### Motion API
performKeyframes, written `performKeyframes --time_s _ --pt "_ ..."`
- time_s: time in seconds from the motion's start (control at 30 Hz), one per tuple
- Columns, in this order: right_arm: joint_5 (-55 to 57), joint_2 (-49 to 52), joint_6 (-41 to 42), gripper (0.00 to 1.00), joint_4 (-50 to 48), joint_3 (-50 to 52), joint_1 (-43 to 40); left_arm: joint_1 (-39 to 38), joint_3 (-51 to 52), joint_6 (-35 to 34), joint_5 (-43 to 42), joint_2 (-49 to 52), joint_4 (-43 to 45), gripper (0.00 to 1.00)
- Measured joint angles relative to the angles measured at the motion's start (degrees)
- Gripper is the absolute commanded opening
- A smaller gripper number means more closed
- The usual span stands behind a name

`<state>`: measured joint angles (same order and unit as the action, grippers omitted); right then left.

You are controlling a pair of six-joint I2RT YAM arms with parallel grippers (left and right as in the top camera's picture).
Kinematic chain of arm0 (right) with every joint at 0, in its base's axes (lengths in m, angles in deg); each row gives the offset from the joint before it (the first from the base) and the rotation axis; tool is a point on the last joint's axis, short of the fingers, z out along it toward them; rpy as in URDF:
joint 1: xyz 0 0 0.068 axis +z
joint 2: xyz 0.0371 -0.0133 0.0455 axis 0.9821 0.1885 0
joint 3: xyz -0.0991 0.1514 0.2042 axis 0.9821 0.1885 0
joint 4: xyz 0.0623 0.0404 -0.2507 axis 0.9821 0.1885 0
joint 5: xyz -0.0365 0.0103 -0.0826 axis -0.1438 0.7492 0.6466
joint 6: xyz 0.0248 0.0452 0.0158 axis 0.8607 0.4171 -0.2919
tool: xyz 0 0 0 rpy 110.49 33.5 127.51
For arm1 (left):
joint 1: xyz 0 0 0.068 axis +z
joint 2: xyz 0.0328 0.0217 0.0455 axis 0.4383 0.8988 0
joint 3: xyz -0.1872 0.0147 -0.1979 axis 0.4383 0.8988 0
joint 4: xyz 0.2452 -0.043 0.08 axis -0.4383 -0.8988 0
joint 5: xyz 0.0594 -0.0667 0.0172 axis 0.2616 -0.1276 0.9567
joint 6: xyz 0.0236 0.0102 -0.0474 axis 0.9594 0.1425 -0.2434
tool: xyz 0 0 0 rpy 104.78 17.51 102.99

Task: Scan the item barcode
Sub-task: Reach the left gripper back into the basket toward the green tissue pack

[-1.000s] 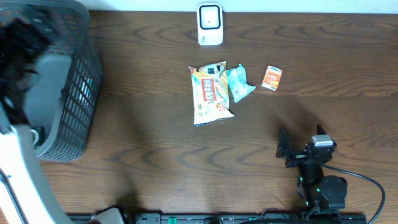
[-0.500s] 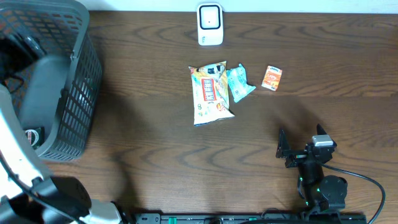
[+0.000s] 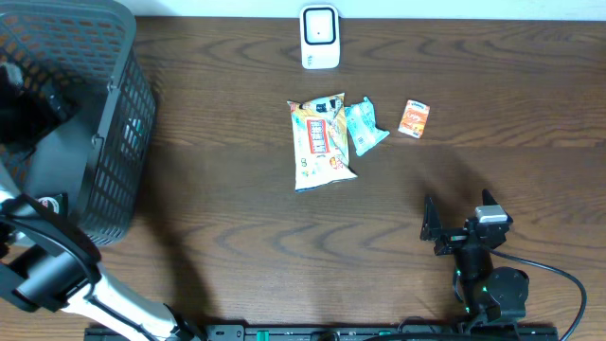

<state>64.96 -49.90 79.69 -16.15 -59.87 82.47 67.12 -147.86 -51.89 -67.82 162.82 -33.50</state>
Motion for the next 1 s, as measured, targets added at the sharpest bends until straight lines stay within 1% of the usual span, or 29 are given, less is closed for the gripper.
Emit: performKeyframes --time_s 0.17,0.27,0.37,0.53,0.7,1.0 --pt "0.0 0.0 0.0 0.99 0.0 0.02 -0.02 1.31 0.0 5.86 -4.63 1.68 -4.5 0.98" --pt "0.0 0.0 0.0 0.99 0.0 0.0 0.0 -0.17 0.0 8.85 -5.25 1.68 -5.64 0.97" --pt "0.0 0.0 0.0 0.99 0.0 0.02 0.0 -2.25 0.0 10.34 -4.59 1.88 -5.86 0.98" --pt "0.02 0.0 0.0 0.99 0.0 0.02 -0.02 -5.18 0.0 11.39 -0.94 3.72 -5.95 0.98" --pt "0.0 0.0 0.0 0.99 0.0 0.02 0.0 -5.75 0.0 12.0 1.64 6.29 -5.95 0.99" --pt "0.0 0.0 0.0 0.99 0.0 0.02 -0.02 -5.79 0.0 12.0 2.89 9.2 -5.92 0.99"
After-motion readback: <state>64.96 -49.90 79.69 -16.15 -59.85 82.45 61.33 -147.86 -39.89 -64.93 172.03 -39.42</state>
